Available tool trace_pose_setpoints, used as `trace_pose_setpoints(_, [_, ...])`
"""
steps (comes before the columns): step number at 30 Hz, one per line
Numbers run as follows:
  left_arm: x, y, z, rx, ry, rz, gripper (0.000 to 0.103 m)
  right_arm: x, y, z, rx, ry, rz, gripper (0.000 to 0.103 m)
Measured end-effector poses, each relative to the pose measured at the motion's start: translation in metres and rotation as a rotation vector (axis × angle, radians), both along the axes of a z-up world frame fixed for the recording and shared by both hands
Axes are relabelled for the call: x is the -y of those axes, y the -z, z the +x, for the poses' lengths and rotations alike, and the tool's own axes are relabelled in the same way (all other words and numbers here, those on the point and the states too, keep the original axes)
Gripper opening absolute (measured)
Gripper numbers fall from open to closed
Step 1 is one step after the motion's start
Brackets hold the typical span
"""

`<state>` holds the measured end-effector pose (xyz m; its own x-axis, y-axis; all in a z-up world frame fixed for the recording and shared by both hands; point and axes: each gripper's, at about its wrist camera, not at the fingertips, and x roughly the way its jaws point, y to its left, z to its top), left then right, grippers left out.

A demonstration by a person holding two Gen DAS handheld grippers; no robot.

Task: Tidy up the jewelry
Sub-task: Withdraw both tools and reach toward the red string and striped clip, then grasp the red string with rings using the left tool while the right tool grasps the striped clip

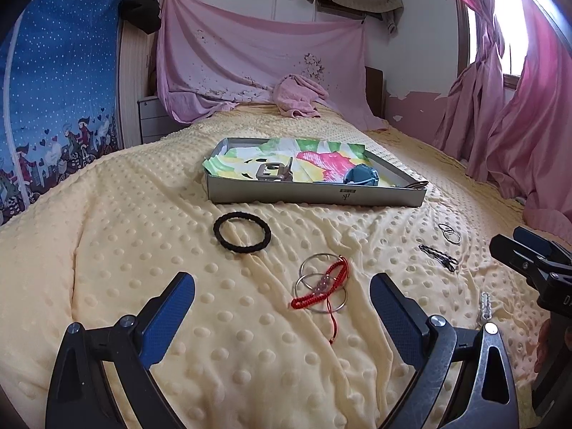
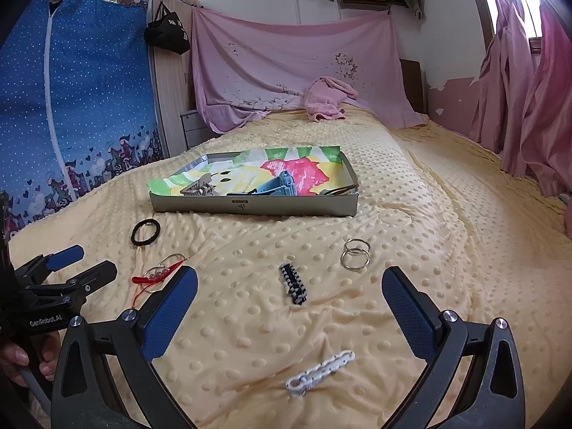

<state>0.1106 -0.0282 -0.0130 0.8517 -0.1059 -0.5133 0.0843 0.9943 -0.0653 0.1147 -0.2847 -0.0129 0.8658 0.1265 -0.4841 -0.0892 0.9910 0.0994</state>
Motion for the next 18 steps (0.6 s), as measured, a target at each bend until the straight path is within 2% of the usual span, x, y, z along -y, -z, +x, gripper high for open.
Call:
trace_pose_setpoints(7, [0.004,0.000,0.006,0.026,0.012,0.010,0.099,-0.002,0.013,0.020,-0.031,-0.029,0.004,0.101])
trace_pose_setpoints(9, [0.006,0.002,0.007,0.032,0.029,0.009,0.097,-0.003,0.017,0.025,-0.046,-0.043,0.012,0.097])
trace_pose_setpoints(10, [0.007,0.003,0.008,0.030,0.040,0.009,0.094,-0.003,0.020,0.027,-0.054,-0.047,0.015,0.090])
trace_pose_setpoints(11, [0.008,0.004,0.009,0.025,0.050,0.009,0.089,-0.003,0.022,0.030,-0.065,-0.053,0.020,0.081])
trace_pose_setpoints(14, [0.011,0.010,0.015,-0.009,0.079,0.003,0.073,-0.004,0.030,0.037,-0.098,-0.070,0.033,0.069])
trace_pose_setpoints(18, [0.012,0.018,0.022,-0.060,0.115,-0.020,0.055,-0.008,0.039,0.045,-0.140,-0.094,0.042,0.059])
